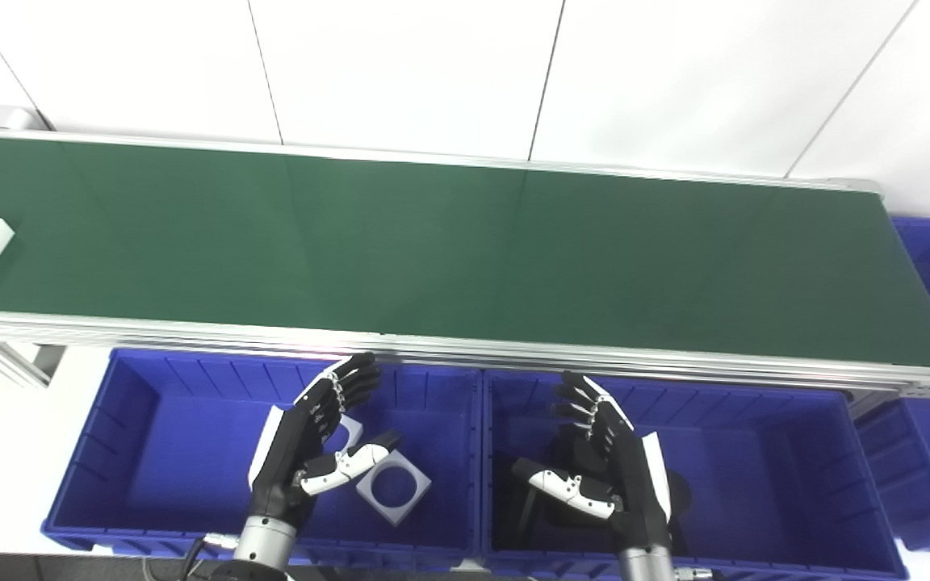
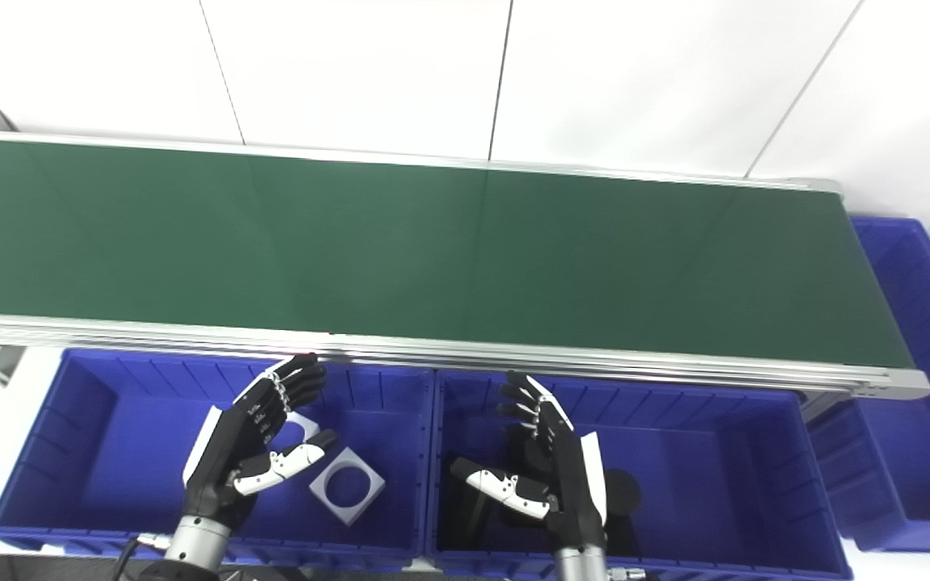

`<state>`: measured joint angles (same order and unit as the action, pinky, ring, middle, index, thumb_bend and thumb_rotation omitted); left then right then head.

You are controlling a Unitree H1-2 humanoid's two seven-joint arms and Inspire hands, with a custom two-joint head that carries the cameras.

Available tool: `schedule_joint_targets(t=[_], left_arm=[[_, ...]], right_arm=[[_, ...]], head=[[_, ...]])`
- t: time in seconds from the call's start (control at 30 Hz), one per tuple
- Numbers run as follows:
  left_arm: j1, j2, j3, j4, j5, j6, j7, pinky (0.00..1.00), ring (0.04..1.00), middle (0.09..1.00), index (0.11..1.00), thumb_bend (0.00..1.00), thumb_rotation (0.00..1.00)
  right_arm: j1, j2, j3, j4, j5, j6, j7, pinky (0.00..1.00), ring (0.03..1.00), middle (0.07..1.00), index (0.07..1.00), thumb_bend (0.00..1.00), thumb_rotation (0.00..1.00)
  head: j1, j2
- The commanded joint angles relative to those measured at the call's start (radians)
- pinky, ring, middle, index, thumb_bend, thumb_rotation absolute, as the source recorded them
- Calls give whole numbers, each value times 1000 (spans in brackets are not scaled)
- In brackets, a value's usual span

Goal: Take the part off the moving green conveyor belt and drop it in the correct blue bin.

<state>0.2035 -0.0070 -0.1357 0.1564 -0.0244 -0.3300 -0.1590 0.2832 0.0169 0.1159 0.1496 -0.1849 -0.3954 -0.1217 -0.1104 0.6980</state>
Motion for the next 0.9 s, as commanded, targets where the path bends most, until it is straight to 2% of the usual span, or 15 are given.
schedule_joint_targets(t=[0.0, 0.4, 0.6, 0.8, 0.83, 0.87], left_arm=[[-2, -7, -2, -19, 2, -28, 7, 813, 791, 792, 809, 635, 1], [0, -9, -1, -11, 4, -33, 11, 824, 789, 792, 806, 632, 0], [-3, -9, -1, -4, 4, -35, 12, 827, 796, 799, 812, 636, 14], [-3, -18, -12, 13, 30, -50, 21, 798, 775, 790, 801, 666, 25], [-2, -22, -16, 14, 35, -51, 23, 795, 773, 788, 799, 671, 26], [-2, -24, -18, 16, 38, -53, 24, 794, 773, 789, 799, 678, 21]], right_arm=[[-4, -3, 3, -8, 8, -55, 9, 628, 727, 790, 822, 677, 108], [-6, -10, 8, 9, 19, -68, 4, 641, 735, 794, 823, 673, 118], [-12, -16, 11, 21, 33, -73, 4, 641, 736, 794, 823, 671, 96], [-9, -32, 12, 31, 56, -73, 13, 644, 738, 798, 827, 655, 109], [-8, -38, 12, 33, 61, -74, 14, 644, 737, 798, 827, 654, 113], [-8, -42, 12, 35, 65, -74, 15, 650, 739, 801, 832, 650, 113]], head=[[5, -5], [17, -15], [52, -32], [145, -74], [179, -90], [179, -90]])
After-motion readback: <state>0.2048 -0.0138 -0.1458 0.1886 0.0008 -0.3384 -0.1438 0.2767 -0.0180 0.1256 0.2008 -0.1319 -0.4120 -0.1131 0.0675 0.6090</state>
